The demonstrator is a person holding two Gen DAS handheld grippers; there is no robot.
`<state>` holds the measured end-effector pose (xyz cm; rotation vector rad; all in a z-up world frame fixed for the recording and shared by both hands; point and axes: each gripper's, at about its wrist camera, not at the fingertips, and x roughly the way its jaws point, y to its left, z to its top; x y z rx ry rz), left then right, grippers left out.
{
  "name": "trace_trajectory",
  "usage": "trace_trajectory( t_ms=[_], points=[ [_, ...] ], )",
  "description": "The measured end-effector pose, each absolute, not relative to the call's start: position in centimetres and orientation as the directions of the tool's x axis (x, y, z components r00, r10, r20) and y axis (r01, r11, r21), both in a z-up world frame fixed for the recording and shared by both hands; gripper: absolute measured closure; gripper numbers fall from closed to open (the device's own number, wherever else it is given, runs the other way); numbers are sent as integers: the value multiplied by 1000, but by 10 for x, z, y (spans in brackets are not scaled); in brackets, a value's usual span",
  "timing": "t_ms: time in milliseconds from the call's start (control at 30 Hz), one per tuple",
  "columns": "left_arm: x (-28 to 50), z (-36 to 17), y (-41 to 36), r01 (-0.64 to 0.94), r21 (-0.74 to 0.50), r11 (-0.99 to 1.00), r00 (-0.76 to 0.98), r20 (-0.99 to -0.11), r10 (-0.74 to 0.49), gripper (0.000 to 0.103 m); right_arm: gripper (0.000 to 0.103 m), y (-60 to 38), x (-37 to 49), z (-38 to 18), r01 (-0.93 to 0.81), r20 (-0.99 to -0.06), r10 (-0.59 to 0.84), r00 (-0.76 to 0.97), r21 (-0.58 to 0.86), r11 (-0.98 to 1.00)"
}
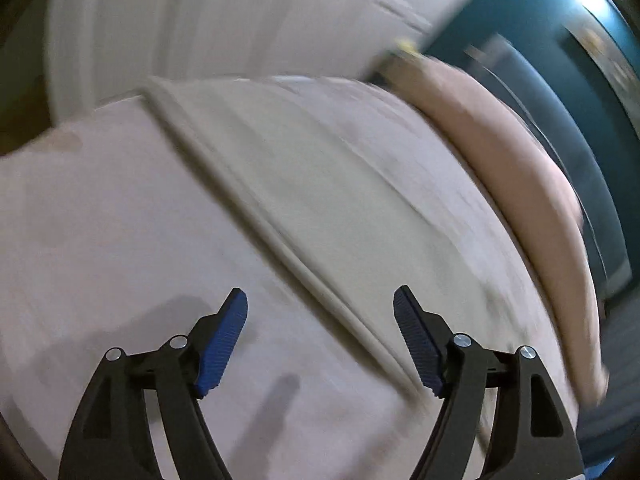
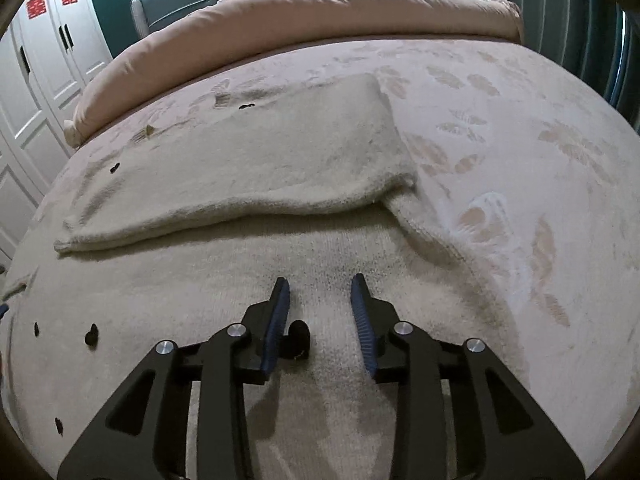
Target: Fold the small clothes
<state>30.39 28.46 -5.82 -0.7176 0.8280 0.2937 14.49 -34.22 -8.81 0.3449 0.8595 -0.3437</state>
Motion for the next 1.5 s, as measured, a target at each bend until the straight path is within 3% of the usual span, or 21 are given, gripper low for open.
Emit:
trace_trajectory(
  t_ms=[67, 200, 333, 367, 400, 433, 600, 700, 833, 967, 1000, 1067, 1167, 1367, 1500],
  points=[
    [317, -59, 342, -589, -470, 658, 633, -774, 15, 30, 69, -340, 144, -90, 425, -778, -156, 609, 154, 892],
    [341, -77, 421, -668, -528, 525, 617, -787, -6, 31, 67, -336, 144, -91, 427, -775, -174, 608, 134, 895],
    [351, -77, 443, -683, -564, 464, 643, -766, 17, 35, 66, -334, 145, -92, 428, -774, -191, 604, 113, 896],
    [355, -74, 442, -670, -571, 475, 652, -758, 8, 60, 65, -334, 146, -92, 429, -774, -195, 603, 109, 897],
    [359, -70, 443, -648, -583, 490, 661, -750, -18, 92, 65, -334, 146, -92, 429, -774, -196, 602, 107, 897],
    [366, -62, 435, -622, -583, 523, 665, -746, -41, 97, 65, -333, 146, -93, 429, -774, -198, 602, 105, 897],
    [378, 13, 351, -399, -545, 738, 752, -655, -77, 99, 64, -335, 145, -94, 429, -768, -190, 612, 121, 895],
    [374, 60, 258, -188, -545, 817, 779, -589, -215, 99, 63, -337, 143, -93, 428, -764, -176, 621, 142, 893],
    [348, 82, 109, 78, -508, 858, 728, -558, -397, 99, 63, -340, 141, -93, 425, -760, -158, 631, 167, 890],
    [311, 33, -23, 173, -474, 863, 581, -658, -478, 93, 59, -343, 139, -92, 414, -754, -128, 644, 203, 887],
    [303, 16, -42, 160, -463, 872, 546, -694, -469, 83, 58, -344, 139, -92, 408, -752, -118, 648, 212, 888],
    [284, -22, -71, 106, -440, 892, 482, -762, -433, 75, 51, -345, 139, -92, 393, -749, -96, 655, 230, 890],
    [264, -49, -69, 48, -430, 902, 447, -798, -404, 72, 40, -344, 140, -91, 358, -746, -56, 663, 251, 899],
    [265, -30, 20, -66, -427, 902, 557, -765, -322, 42, 40, -343, 146, -62, 368, -735, -29, 677, 304, 879],
    [287, -33, 89, -197, -454, 869, 567, -776, -277, 41, 38, -341, 187, -37, 336, -721, 38, 692, 368, 867]
  ],
)
